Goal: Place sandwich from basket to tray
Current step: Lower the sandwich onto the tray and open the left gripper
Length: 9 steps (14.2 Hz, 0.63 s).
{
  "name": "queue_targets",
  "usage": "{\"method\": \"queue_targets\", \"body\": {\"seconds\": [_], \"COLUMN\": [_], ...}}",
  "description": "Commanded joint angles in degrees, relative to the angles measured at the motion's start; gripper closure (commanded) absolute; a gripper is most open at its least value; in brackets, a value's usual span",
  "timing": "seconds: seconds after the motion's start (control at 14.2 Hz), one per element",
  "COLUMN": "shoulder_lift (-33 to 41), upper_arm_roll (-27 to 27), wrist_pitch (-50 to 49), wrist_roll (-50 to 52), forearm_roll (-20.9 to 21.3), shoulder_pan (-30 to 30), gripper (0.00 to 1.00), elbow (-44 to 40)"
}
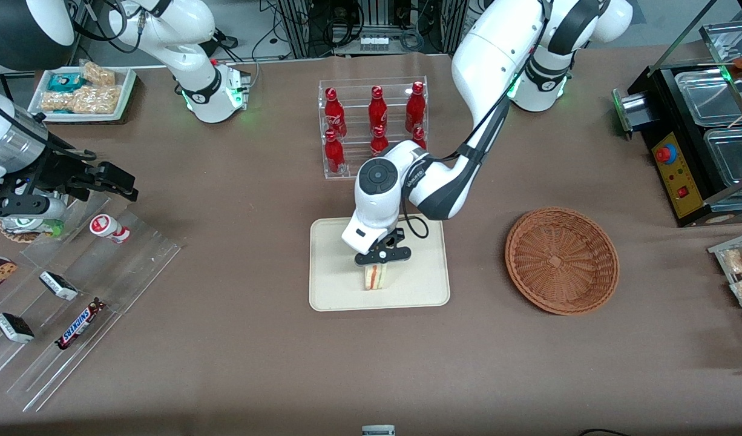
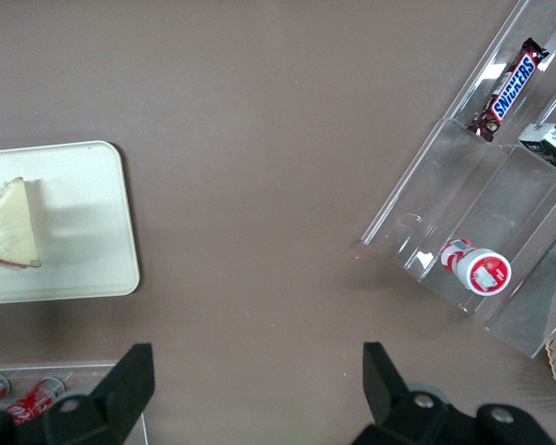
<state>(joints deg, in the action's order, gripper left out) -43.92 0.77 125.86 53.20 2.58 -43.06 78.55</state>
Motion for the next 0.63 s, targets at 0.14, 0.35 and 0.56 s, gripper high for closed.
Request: {"method": "queue_targets", "body": {"seconds": [0.14,0.35,0.56], "shoulder_lift": [-0.6,0.7,5.7], "upper_arm_roll": [-0.7,-0.7,-0.8], "wrist_pitch": [-1.2,-1.7,-4.8], "wrist_roll": [1.9,2.1,2.1], "forearm_roll": [1.1,0.5,0.4], "shoulder_pan": [-0.9,-0.5,-0.2], "gripper": [0.46,0.00,0.00], "elbow": [-0.8,-1.2,-1.4]}}
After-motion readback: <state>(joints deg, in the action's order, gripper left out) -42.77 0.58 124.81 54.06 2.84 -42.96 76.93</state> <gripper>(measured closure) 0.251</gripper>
